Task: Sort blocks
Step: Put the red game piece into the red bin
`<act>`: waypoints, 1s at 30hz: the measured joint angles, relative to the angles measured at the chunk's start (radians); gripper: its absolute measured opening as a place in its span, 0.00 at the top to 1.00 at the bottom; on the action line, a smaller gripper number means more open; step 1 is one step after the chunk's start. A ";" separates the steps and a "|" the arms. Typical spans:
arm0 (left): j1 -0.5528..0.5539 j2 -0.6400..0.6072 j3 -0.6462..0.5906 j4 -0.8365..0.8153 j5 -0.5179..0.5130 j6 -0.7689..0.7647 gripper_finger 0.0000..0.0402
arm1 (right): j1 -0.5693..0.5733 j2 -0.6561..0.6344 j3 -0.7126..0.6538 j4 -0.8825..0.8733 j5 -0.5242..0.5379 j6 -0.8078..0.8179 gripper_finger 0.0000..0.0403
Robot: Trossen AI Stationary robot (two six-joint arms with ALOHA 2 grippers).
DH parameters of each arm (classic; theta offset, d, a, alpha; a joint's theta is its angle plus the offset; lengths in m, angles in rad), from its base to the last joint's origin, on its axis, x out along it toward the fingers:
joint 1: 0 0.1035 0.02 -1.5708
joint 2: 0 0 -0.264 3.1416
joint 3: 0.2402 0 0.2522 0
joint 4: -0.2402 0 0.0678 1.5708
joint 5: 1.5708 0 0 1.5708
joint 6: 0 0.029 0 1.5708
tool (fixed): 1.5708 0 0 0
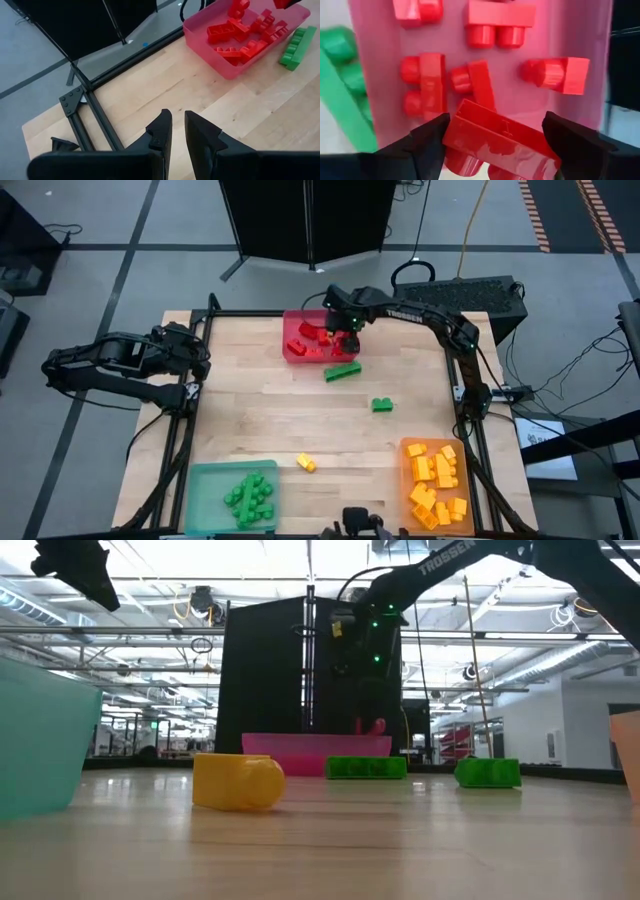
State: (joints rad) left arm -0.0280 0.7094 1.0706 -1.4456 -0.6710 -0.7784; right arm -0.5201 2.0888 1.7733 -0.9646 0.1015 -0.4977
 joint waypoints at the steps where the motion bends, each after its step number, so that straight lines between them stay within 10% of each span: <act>1: 0.000 0.000 0.000 0.000 0.000 0.000 0.85 | 0.005 0.000 0.000 0.000 0.023 -0.011 0.25; 30: 0.000 0.000 0.000 0.000 -0.013 -0.002 0.85 | 0.137 0.034 0.000 0.143 0.219 -0.191 0.21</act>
State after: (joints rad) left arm -0.0277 0.7094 1.0706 -1.4452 -0.6842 -0.7799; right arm -0.3832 2.1223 1.7737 -0.8215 0.3205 -0.6887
